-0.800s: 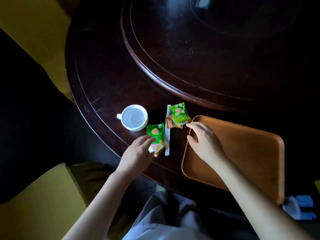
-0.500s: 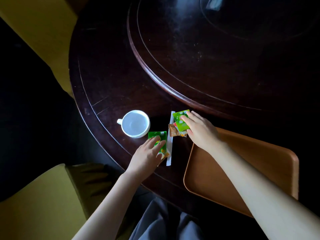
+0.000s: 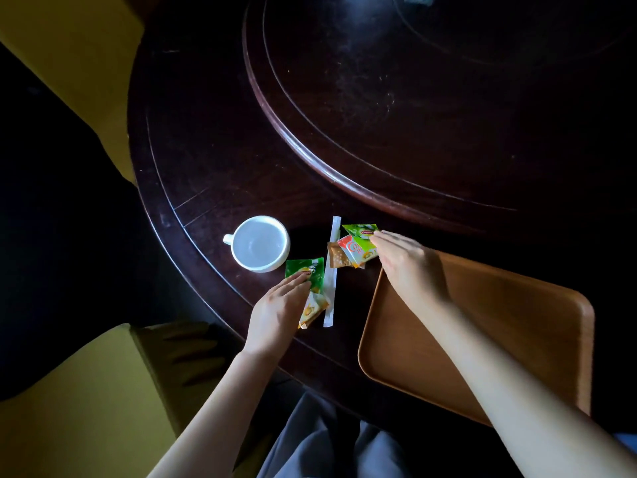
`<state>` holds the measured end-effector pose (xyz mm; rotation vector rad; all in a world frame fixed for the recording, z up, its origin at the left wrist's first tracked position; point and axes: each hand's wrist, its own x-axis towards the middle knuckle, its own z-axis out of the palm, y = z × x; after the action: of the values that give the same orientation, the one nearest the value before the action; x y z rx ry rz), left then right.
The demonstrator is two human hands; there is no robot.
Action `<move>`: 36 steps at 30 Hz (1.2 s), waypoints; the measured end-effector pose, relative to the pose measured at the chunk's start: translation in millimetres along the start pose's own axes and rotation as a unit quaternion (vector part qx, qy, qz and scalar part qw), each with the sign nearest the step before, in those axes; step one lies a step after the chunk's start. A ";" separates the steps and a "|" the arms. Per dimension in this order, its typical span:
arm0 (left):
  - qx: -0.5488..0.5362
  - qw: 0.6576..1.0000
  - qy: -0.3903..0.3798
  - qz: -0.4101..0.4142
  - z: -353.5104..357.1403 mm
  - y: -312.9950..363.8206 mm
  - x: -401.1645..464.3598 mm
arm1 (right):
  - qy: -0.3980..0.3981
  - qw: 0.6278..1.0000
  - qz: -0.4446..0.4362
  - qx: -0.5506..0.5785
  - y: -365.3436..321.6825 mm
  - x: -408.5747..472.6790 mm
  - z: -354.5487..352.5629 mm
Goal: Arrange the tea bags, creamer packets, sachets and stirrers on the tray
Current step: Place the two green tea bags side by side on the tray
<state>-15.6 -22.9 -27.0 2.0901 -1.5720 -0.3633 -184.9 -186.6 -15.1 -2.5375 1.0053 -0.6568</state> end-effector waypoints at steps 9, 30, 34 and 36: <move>-0.067 0.993 0.011 0.099 26.4 71.8 5.7 | -0.111 0.967 0.201 -0.109 27.7 -104.0 -11.5; 0.101 0.963 -0.177 0.174 86.5 97.2 23.7 | -0.147 0.971 0.152 -0.115 54.3 -138.0 -37.6; 0.100 0.963 -0.178 0.178 87.1 98.4 35.3 | -0.138 0.973 0.150 -0.109 66.1 -130.4 -42.6; 0.101 0.962 -0.178 0.180 87.3 99.4 39.3 | -0.129 0.974 0.143 -0.115 68.7 -126.8 -44.7</move>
<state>-128.0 -101.0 -44.1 1.8986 -2.2410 -0.4824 -328.2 -150.8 -46.5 -2.5069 1.3795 -0.1297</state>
